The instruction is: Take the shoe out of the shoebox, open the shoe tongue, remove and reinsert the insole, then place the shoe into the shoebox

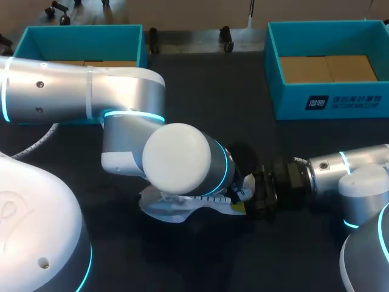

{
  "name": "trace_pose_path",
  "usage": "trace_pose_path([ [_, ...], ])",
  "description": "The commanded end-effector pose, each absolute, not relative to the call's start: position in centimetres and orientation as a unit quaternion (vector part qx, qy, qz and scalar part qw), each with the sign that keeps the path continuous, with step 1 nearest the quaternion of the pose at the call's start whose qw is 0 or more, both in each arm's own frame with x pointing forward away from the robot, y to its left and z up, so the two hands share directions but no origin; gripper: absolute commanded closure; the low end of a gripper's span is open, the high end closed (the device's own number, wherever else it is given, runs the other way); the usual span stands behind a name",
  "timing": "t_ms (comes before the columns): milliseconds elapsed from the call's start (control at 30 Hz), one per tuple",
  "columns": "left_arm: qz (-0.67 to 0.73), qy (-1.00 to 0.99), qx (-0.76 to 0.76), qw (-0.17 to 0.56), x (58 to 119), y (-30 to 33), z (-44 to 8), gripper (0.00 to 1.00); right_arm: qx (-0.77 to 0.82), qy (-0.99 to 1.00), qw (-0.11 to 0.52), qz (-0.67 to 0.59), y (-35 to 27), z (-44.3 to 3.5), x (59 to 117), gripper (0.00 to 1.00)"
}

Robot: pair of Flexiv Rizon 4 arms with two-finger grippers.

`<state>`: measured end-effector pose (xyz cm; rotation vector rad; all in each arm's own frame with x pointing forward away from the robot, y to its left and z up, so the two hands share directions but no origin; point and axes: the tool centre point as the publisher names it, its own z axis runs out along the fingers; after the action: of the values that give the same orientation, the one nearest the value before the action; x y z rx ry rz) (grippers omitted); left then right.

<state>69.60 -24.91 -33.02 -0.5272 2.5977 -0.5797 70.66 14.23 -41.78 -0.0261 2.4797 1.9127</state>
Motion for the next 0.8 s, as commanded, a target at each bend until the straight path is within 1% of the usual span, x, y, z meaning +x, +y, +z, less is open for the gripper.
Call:
trace_pose_path([
  [33, -0.215, 0.933, -0.189, 0.216, 69.1, -24.6, -31.4, 1.0, -0.008, 0.793, 0.005, 0.609, 14.4, -41.7, 70.5, 1.0],
  [400, -0.229, 0.934, -0.175, 0.212, 68.6, -26.0, -30.4, 1.0, -0.008, 0.793, 0.005, 0.609, 14.4, -41.7, 70.5, 1.0],
  [433, -0.23, 0.934, -0.174, 0.211, 68.6, -26.0, -30.4, 0.9, -0.008, 0.793, 0.005, 0.609, 14.4, -41.7, 70.5, 1.0],
  [467, -0.231, 0.934, -0.172, 0.21, 68.6, -26.0, -30.4, 0.54, -0.008, 0.793, 0.005, 0.609, 14.4, -41.7, 70.5, 1.0],
  [500, -0.232, 0.934, -0.171, 0.21, 68.5, -26.0, -30.4, 0.4, -0.008, 0.793, 0.005, 0.609, 14.4, -41.7, 70.5, 1.0],
  [600, -0.233, 0.935, -0.167, 0.211, 68.3, -25.9, -30.6, 0.35, -0.008, 0.793, 0.005, 0.609, 14.4, -41.7, 70.5, 1.0],
  [633, -0.234, 0.935, -0.165, 0.211, 68.1, -25.8, -30.7, 0.29, -0.008, 0.793, 0.005, 0.609, 14.4, -41.7, 70.5, 1.0],
  [667, -0.237, 0.935, -0.16, 0.209, 68.0, -25.7, -30.8, 0.18, -0.008, 0.793, 0.005, 0.609, 14.4, -41.7, 70.5, 1.0],
  [767, -0.239, 0.935, -0.149, 0.215, 67.3, -25.3, -31.2, 0.08, -0.008, 0.793, 0.005, 0.609, 14.4, -41.7, 70.5, 1.0],
  [800, -0.242, 0.935, -0.145, 0.214, 67.1, -25.2, -31.4, 0.03, -0.008, 0.793, 0.005, 0.609, 14.4, -41.7, 70.5, 1.0],
])
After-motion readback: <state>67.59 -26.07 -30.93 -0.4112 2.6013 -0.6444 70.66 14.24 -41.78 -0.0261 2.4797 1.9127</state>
